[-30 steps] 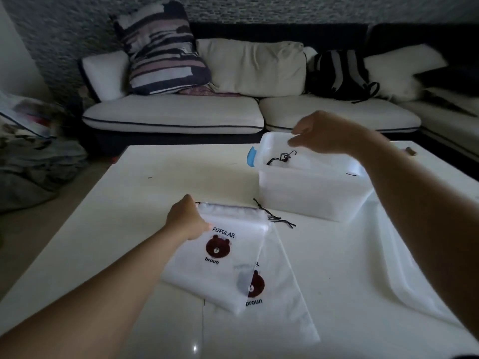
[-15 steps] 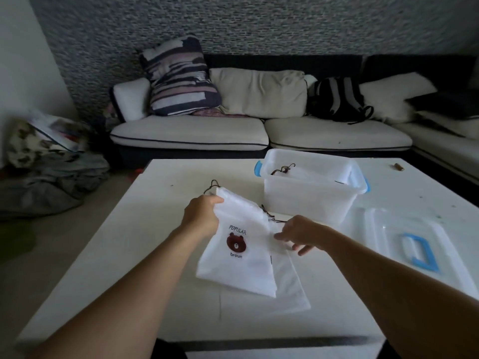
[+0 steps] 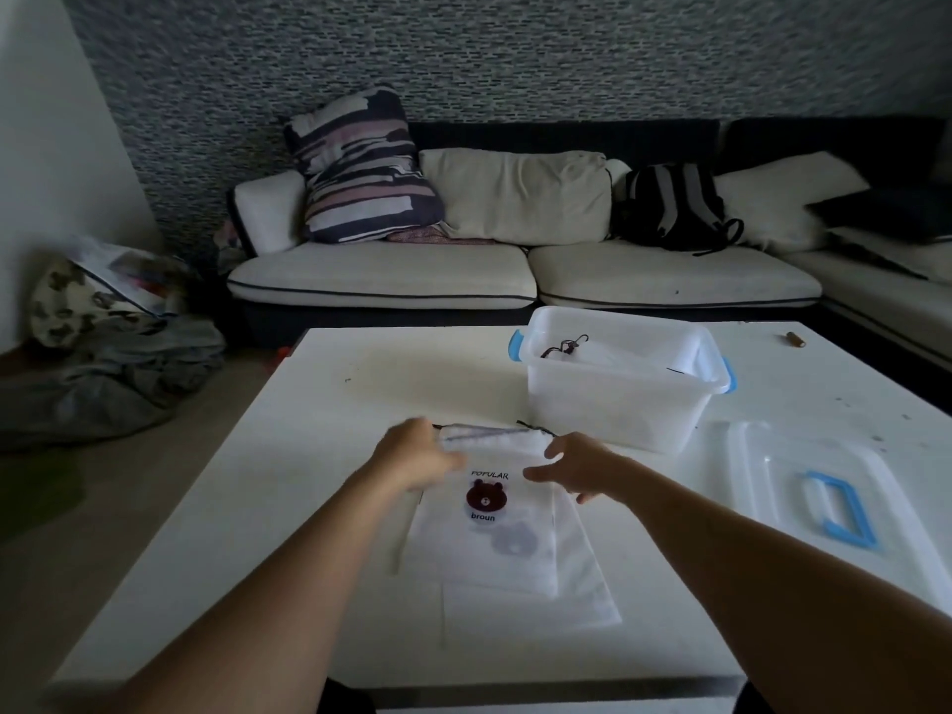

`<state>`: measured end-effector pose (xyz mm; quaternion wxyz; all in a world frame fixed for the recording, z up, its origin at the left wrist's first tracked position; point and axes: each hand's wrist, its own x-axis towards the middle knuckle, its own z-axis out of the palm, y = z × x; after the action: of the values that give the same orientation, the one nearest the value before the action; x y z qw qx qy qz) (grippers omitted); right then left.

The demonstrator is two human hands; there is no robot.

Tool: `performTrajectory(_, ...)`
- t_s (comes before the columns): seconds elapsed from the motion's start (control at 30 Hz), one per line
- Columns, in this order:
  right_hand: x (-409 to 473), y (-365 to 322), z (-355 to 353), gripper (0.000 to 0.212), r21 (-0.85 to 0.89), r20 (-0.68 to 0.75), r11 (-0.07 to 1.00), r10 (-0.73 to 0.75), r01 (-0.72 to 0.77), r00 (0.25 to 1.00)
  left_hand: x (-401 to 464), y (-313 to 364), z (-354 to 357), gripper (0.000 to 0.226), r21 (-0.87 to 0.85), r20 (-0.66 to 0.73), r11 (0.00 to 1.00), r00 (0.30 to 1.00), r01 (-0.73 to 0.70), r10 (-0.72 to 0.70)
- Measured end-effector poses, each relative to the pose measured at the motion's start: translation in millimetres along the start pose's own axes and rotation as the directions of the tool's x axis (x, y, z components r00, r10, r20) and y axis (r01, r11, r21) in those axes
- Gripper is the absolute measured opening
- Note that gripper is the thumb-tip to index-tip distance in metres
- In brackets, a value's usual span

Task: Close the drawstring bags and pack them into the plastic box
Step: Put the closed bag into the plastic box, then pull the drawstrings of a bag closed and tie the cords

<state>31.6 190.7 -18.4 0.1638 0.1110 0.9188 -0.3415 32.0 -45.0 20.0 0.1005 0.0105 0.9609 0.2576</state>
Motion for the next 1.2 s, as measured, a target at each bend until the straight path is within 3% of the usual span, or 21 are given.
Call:
performTrajectory(0.13,10.9,-2.8,24.5,0.049,0.182,-0.119,0.980,0.105,-0.083,0.987,1.4,-13.3,19.3,0.050,0.030,0.283,0.994,0.953,0.105,-0.109)
performTrajectory(0.23,16.7,-8.2,35.9,0.050,0.329,-0.186,0.938,0.178,-0.110,0.966,5.7,-15.4,24.6,0.066,-0.058,0.333,0.986,0.934,0.156,-0.129)
performTrajectory(0.37,26.7,-2.7,36.0,0.034,0.383,-0.137,0.911,0.220,-0.153,0.966,12.6,-16.3,29.4,0.064,-0.187,0.373,0.962,0.920,0.201,-0.120)
performTrajectory(0.5,28.9,6.5,14.8,0.023,0.196,-0.278,0.976,0.152,-0.099,0.949,12.2,-18.0,31.7,0.061,-0.203,0.378,0.959,0.920,0.196,-0.107)
performTrajectory(0.6,17.3,10.1,-15.0,0.033,0.141,-0.345,0.990,0.062,-0.014,0.937,10.2,-21.2,29.3,0.072,-0.173,0.386,0.967,0.916,0.188,-0.109)
performTrajectory(0.7,-17.9,0.2,-56.1,0.049,0.331,-0.290,0.926,-0.084,0.183,0.953,3.5,-15.2,14.6,0.070,-0.126,0.325,0.987,0.944,0.103,-0.057)
performTrajectory(0.73,-33.7,-8.2,-69.6,0.052,0.372,-0.323,0.888,-0.149,0.271,0.934,-1.2,-8.2,6.9,0.070,-0.206,0.285,0.974,0.958,0.091,-0.030)
performTrajectory(0.8,-71.9,-28.4,-85.6,0.055,0.448,-0.412,0.769,-0.274,0.455,0.869,-19.2,12.6,-11.1,0.081,-0.529,0.265,0.834,0.964,0.155,-0.011)
performTrajectory(0.87,-106.8,-47.9,-86.6,0.056,0.536,-0.477,0.614,-0.347,0.580,0.807,-37.3,35.5,-28.5,0.093,-0.804,0.326,0.556,0.938,0.211,0.117)
performTrajectory(0.93,-128.0,-60.5,-81.2,0.057,0.607,-0.486,0.477,-0.410,0.636,0.772,-61.2,56.5,-47.7,0.079,-0.932,0.290,0.301,0.914,0.202,0.283)
performTrajectory(0.97,-136.6,-64.0,-78.7,0.057,0.620,-0.477,0.444,-0.442,0.647,0.760,-71.2,62.7,-54.9,0.065,-0.960,0.229,0.228,0.922,0.161,0.312)
performTrajectory(1.0,-145.8,-66.6,-79.5,0.057,0.612,-0.477,0.435,-0.462,0.660,0.747,-77.9,68.7,-62.4,0.050,-0.976,0.131,0.205,0.944,0.070,0.304)
performTrajectory(1.1,-162.7,-61.7,-79.5,0.055,0.561,-0.487,0.469,-0.480,0.682,0.730,-86.8,74.0,-71.9,0.028,-0.920,-0.173,0.317,0.964,-0.231,0.200)
performTrajectory(1.13,-165.7,-56.7,-78.7,0.055,0.569,-0.501,0.469,-0.454,0.676,0.737,-88.1,73.9,-71.3,0.030,-0.900,-0.188,0.361,0.965,-0.245,0.185)
performTrajectory(1.2,-164.8,-46.9,-74.8,0.054,0.562,-0.531,0.482,-0.412,0.672,0.740,-90.0,67.7,-66.7,0.036,-0.884,-0.086,0.429,0.966,-0.188,0.245)
